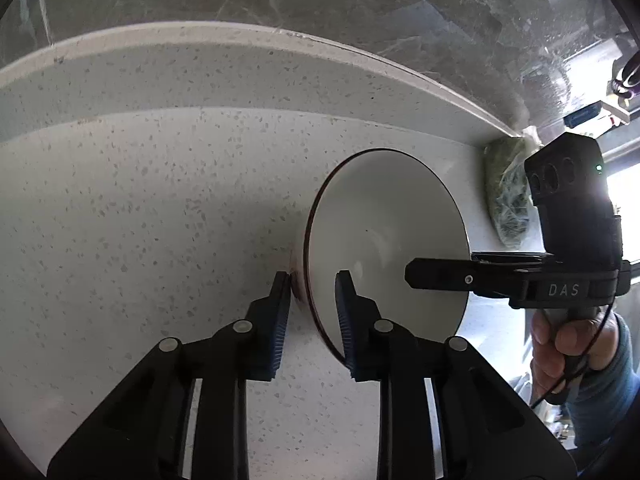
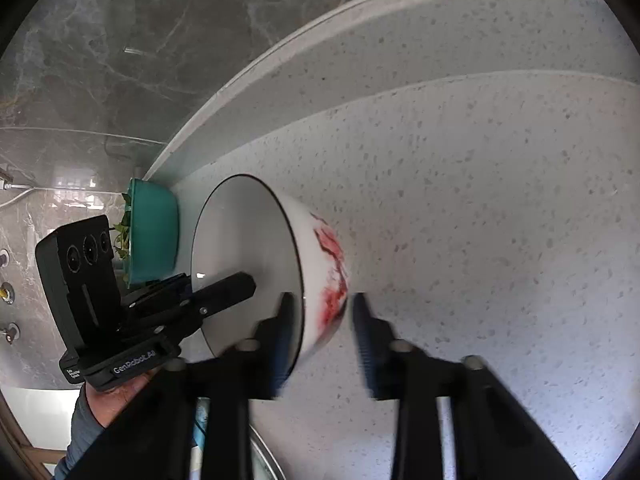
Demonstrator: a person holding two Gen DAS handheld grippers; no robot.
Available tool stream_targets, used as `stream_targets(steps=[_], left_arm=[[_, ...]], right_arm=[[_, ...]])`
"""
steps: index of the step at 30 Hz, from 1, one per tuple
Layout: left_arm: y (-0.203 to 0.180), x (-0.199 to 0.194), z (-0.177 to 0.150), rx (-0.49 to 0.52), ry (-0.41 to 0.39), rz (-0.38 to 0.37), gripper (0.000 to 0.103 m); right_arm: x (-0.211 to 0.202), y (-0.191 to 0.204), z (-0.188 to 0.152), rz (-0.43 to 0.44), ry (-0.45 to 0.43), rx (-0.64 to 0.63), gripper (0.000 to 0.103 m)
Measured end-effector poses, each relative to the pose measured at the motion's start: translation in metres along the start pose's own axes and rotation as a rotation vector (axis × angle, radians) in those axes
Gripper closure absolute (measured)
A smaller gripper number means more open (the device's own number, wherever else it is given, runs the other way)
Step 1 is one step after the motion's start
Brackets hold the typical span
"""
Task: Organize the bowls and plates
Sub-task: 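Pinch the red-patterned bowl rim with both grippers, then lift the red-patterned bowl and carry it over the nested white bowls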
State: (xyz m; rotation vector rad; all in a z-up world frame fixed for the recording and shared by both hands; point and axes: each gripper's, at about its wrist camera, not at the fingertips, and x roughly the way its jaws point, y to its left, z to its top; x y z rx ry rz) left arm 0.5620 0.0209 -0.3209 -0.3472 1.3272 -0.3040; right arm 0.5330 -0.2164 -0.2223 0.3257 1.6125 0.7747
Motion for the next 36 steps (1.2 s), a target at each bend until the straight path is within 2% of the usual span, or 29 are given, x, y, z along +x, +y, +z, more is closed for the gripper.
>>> stream_targets(steps=[24, 36], left_arm=[[-0.012, 0.012, 0.001, -0.015, 0.033, 0.027, 0.085], [-0.049, -0.010, -0.006, 0.023, 0.013, 0.030, 0.085]], right_arm=[[-0.008, -0.004, 0.002, -0.019, -0.007, 0.038, 0.077], [-0.040, 0.002, -0.015, -0.014, -0.035, 0.033, 0.078]])
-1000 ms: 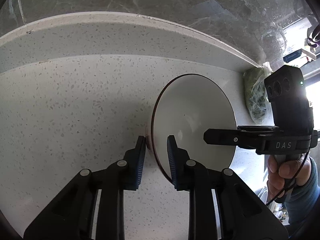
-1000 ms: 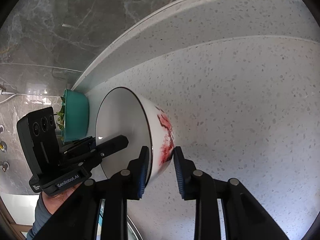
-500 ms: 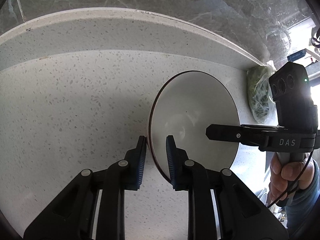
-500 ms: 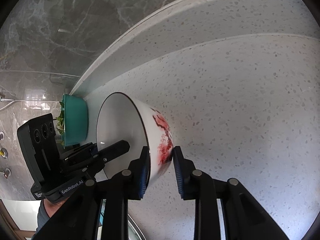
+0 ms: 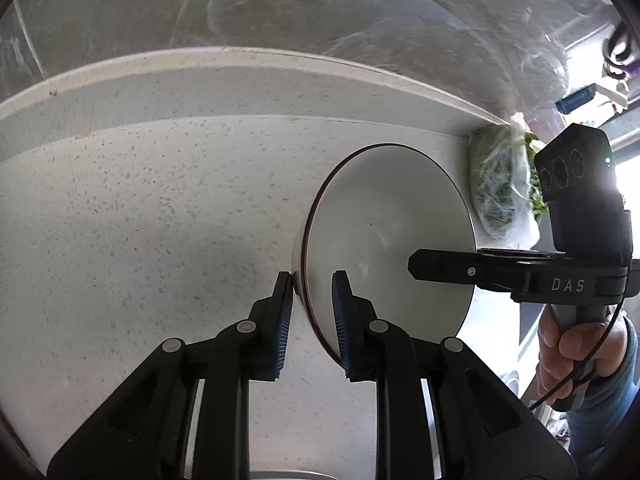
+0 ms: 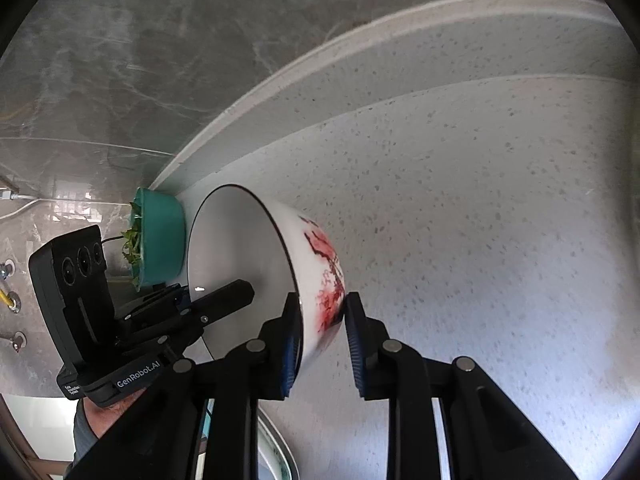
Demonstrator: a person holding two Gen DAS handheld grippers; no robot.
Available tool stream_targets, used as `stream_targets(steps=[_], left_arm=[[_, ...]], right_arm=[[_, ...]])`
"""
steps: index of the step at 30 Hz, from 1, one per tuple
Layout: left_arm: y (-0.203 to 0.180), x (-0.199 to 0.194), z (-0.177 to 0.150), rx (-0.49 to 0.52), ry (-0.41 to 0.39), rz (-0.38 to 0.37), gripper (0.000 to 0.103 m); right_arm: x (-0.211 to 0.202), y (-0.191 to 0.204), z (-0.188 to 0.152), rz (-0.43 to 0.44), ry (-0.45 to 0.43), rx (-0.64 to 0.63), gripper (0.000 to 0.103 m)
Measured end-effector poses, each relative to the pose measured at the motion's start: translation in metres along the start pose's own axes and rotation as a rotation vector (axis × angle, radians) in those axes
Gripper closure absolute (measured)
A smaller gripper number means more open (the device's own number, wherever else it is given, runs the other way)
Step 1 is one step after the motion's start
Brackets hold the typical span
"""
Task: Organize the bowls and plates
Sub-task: 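Lift the red-patterned bowl and carry it over the nested white bowls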
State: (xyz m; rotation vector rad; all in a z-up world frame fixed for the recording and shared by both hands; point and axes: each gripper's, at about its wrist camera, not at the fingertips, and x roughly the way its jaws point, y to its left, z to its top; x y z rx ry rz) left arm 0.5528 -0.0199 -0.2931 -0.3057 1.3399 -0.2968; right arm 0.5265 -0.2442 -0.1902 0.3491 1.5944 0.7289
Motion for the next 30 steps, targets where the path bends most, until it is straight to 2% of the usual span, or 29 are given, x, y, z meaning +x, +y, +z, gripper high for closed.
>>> stream_targets(steps=[15, 25, 30], left_arm=[[-0.108, -0.029, -0.051, 0.108, 0.011, -0.057, 0.085], [-0.185, -0.041, -0.102, 0.194, 0.030, -0.104, 0.085], [-0.209, -0.042, -0.135, 0.232, 0.049, -0.117, 0.084]], right_arm=[[-0.076, -0.002, -0.067, -0.025, -0.064, 0.001, 0.078], [-0.121, -0.007, -0.125, -0.027, -0.124, 0.026, 0.077], [-0.139, -0.017, -0.160, -0.031, -0.139, 0.034, 0.076]])
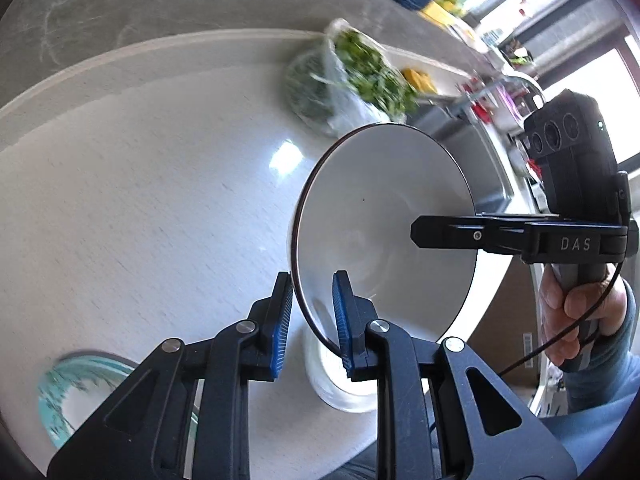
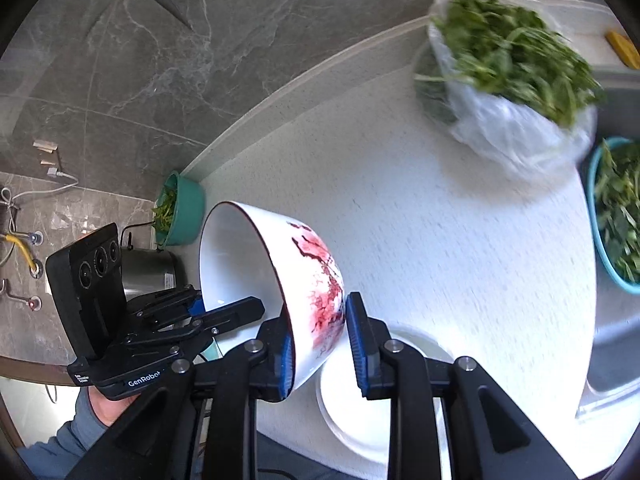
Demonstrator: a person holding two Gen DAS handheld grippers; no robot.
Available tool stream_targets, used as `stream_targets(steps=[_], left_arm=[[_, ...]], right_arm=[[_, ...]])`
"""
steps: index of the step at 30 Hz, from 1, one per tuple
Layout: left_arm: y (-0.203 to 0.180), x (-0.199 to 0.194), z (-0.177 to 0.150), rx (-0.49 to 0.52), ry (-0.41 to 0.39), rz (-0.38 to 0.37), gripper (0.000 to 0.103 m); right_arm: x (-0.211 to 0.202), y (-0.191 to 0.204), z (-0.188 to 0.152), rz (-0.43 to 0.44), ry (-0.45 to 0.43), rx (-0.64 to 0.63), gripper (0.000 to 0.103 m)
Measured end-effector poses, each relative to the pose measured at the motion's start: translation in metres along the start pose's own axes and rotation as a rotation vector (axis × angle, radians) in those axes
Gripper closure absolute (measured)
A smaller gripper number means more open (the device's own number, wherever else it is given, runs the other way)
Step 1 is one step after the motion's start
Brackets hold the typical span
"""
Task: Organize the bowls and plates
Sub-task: 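Lift the red-patterned bowl and carry it over the nested white bowls, then lower the red-patterned bowl into the small white bowl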
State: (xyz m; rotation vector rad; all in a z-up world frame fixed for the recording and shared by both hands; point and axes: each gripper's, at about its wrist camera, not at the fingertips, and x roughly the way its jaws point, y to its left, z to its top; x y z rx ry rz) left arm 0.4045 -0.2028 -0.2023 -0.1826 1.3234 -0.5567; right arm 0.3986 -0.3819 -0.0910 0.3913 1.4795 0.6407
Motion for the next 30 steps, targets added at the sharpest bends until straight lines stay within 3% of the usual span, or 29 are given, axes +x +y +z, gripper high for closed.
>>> stream_targets(steps=[10, 19, 30], left_arm=[[-0.036, 0.035, -0.058, 0.005, 0.089, -0.031, 0.084], [-0.045, 0.063, -0.086, 0.053, 0.136, 0.031, 0.084], [-0.044, 0.078, -0.085, 0.075, 0.134, 0.089, 0.085]], right_arm=[[-0.004, -0.035, -0.056, -0.005, 0.023, 0.090, 0.076], [0.007, -0.057, -0.081, -0.014, 0.049, 0.135, 0.076], [0.018, -0.060, -0.087, -0.047, 0.059, 0.104, 0.077]])
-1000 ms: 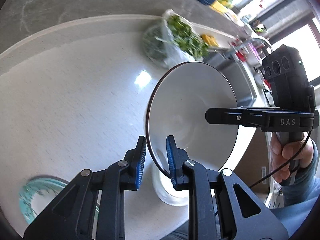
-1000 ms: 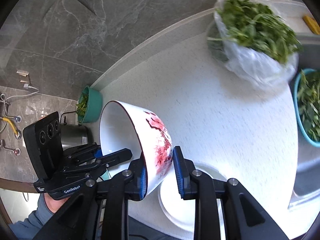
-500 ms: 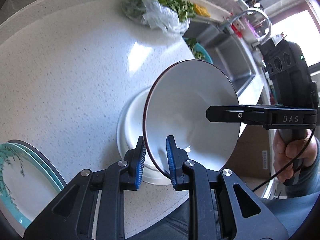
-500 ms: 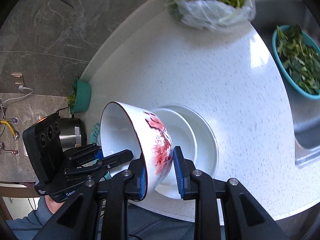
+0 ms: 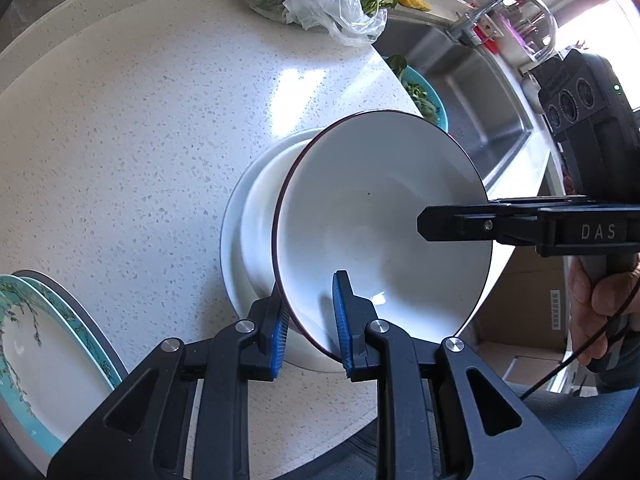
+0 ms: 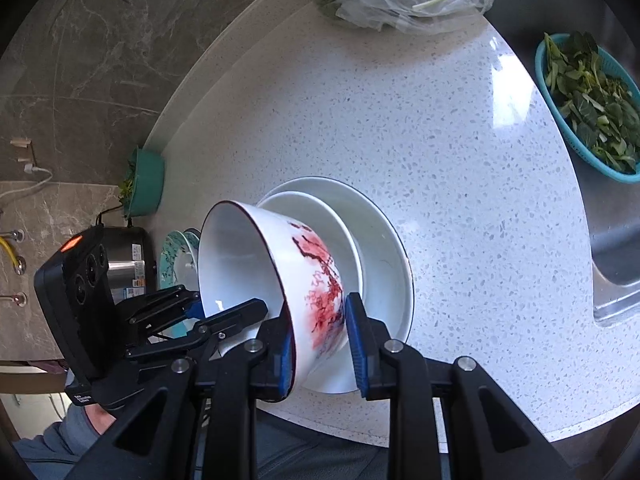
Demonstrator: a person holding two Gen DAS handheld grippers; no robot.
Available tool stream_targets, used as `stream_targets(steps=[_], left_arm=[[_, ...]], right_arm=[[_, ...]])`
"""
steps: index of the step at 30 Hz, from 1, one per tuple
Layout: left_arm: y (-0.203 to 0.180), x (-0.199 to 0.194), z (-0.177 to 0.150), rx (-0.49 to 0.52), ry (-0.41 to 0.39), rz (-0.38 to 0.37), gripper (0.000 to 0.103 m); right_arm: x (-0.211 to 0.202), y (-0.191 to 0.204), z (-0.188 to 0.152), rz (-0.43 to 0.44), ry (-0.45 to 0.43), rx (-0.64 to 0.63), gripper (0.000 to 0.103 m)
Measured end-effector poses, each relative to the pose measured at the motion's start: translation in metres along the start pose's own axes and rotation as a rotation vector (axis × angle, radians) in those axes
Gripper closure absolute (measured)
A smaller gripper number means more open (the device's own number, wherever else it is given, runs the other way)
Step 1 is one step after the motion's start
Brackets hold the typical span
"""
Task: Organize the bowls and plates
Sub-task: 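Lower the red-patterned bowl into the small white bowl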
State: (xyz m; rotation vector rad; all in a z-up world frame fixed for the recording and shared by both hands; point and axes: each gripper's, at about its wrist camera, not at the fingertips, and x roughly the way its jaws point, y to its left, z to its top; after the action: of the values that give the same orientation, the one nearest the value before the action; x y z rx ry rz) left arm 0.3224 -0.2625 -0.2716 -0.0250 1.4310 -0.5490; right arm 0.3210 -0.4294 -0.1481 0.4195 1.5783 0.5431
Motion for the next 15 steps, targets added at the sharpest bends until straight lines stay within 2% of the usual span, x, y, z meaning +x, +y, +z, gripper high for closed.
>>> stream_targets(steps=[3, 15], left_arm=[[-0.002, 0.004, 0.004, 0.016, -0.003, 0.022, 0.085], [0.004, 0.008, 0.007, -0.001, 0.001, 0.001, 0.084]], right_arm=[[0.001, 0.005, 0.000, -0.031, -0.002, -0.030, 0.078], [0.001, 0.015, 0.001, -0.092, -0.002, -0.063, 0.071]])
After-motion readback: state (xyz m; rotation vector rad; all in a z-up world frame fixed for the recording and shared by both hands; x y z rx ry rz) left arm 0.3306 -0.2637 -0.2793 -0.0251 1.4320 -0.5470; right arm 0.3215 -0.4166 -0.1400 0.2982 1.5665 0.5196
